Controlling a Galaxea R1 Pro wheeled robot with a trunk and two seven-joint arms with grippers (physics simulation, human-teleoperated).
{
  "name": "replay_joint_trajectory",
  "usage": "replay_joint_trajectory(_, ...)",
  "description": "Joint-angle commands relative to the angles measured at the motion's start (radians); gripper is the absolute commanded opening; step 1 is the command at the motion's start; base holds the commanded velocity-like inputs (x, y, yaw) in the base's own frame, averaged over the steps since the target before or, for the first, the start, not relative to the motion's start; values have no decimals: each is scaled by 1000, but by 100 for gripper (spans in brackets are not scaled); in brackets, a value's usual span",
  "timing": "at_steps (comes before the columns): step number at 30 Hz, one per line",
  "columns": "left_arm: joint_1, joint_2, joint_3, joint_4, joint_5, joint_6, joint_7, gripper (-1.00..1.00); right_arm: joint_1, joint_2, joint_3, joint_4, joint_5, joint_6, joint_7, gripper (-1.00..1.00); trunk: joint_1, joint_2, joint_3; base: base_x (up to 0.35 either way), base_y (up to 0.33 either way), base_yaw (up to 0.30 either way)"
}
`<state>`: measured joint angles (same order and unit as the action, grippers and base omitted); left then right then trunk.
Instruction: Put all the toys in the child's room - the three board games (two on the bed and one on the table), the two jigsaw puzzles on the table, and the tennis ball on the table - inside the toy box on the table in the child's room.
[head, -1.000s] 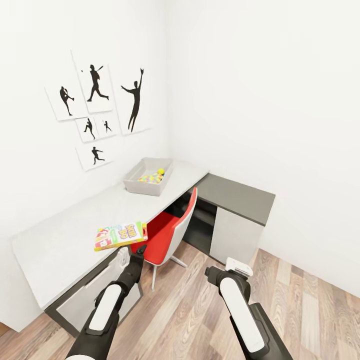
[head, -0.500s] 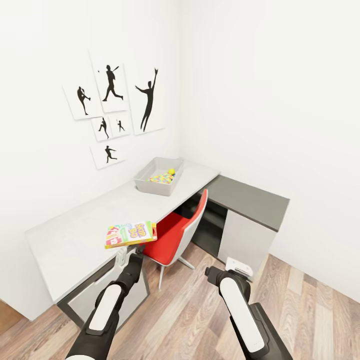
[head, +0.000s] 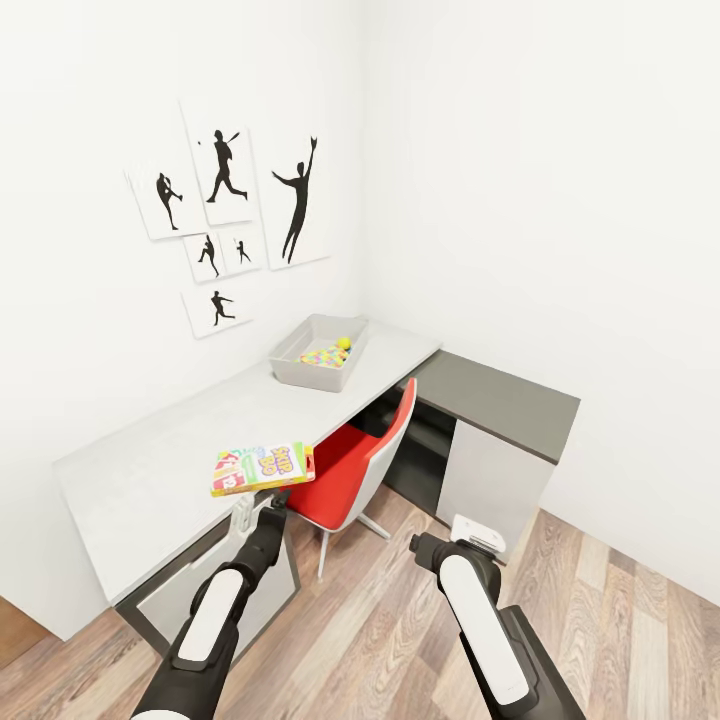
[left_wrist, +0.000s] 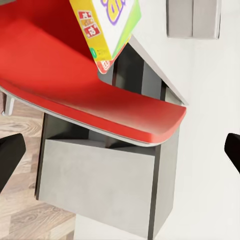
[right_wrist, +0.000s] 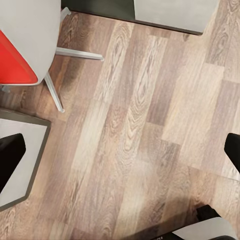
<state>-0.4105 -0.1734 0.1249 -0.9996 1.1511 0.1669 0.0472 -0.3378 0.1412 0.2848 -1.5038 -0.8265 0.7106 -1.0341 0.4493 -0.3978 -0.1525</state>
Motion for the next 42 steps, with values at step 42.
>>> replay_joint_trajectory(42, -1, -1, 0, 66, 10, 3, -7, 100, -1, 0, 1, 0, -6, 6, -10, 100, 1, -2, -2, 1, 0, 2)
